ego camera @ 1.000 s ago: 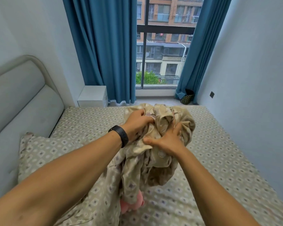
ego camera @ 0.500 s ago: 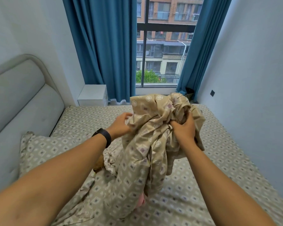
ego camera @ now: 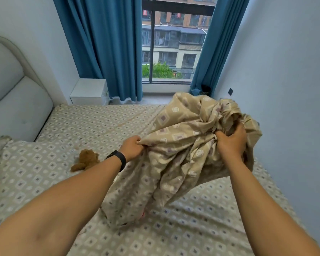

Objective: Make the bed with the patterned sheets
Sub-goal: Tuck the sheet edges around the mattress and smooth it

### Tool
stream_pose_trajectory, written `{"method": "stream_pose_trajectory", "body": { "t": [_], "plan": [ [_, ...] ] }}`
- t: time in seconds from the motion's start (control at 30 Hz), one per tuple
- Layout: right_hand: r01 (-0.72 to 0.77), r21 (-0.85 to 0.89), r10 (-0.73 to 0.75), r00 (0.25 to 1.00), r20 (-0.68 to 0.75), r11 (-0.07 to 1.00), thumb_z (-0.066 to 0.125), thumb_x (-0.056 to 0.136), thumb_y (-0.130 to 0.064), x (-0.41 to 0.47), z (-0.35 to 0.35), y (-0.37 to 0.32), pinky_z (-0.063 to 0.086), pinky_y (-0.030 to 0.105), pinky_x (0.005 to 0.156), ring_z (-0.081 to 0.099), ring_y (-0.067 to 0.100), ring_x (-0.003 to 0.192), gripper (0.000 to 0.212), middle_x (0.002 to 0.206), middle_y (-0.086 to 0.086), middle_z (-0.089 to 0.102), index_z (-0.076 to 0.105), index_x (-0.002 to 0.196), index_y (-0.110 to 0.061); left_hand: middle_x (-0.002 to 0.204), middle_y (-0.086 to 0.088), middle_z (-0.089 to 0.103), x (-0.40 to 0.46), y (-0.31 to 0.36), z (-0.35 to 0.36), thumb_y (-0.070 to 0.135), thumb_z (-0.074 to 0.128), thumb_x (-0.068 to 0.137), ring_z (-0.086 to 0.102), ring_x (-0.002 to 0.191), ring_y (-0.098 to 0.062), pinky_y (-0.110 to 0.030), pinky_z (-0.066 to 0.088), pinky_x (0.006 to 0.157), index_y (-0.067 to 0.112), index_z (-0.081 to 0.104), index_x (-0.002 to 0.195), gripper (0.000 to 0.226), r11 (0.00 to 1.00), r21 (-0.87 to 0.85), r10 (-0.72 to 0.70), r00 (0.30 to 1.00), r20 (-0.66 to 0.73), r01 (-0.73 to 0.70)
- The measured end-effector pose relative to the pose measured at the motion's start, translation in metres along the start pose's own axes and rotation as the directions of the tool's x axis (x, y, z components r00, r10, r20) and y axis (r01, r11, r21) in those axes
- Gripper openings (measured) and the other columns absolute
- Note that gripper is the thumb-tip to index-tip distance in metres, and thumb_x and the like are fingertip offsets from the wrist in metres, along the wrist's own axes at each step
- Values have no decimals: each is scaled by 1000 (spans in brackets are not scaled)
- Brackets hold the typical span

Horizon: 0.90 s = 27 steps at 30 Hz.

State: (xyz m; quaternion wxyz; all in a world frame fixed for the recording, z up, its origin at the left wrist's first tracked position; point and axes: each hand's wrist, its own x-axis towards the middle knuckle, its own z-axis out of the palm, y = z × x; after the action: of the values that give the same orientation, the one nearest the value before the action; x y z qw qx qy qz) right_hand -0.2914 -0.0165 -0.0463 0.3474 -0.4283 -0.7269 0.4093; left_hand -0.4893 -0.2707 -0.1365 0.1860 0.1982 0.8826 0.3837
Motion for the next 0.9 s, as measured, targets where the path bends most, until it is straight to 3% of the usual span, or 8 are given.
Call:
{"method": "stream_pose_trajectory", "body": {
  "t": [0.1,0.2,0.37,0.57,0.73,0.9],
  "plan": [
    [74,-339,-48,995,83,938,70,85,-25,2,-9,32,41,39,83,52,37,123,70,147,9,40,41,148,-19,90,-3,69,3,36,-8,12,61,88,65,90,-27,-39,54,78,16,68,88,8,953,-285,-172,960,-221,105],
    [151,-467,-40,970,238,871,69,85,-28,-12,-2,54,40,39,79,52,38,123,72,150,8,37,40,150,-21,97,0,70,1,97,-7,13,60,90,66,93,-20,-39,58,85,16,69,103,17,863,-505,-188,943,-274,25],
    [70,-389,34,966,255,919,71,88,-32,-45,17,61,46,43,92,49,36,130,76,154,8,35,35,154,-18,88,-7,69,-13,170,15,14,58,95,60,69,-18,-26,46,53,16,61,111,17,808,-583,25,994,-106,-83],
    [-77,-399,130,986,106,914,70,90,-32,-63,-15,71,47,44,92,48,35,132,76,156,4,33,33,155,-22,75,-4,62,-21,190,38,10,55,99,52,54,-12,-19,39,43,9,58,119,21,803,-593,99,994,41,-55],
    [-96,-354,110,994,21,930,71,89,-32,-32,-46,85,49,45,91,51,36,128,73,153,5,37,36,152,-23,80,-2,62,-29,244,70,8,56,100,56,59,-8,-16,42,43,12,59,105,7,760,-640,186,982,43,-116],
    [-95,-230,87,995,-47,969,70,90,-31,40,-76,111,53,45,87,57,39,116,58,143,8,43,44,141,-19,84,-5,65,4,321,127,6,54,100,59,68,-15,-21,48,53,21,60,91,18,748,-638,273,961,41,-185]
  ]
}}
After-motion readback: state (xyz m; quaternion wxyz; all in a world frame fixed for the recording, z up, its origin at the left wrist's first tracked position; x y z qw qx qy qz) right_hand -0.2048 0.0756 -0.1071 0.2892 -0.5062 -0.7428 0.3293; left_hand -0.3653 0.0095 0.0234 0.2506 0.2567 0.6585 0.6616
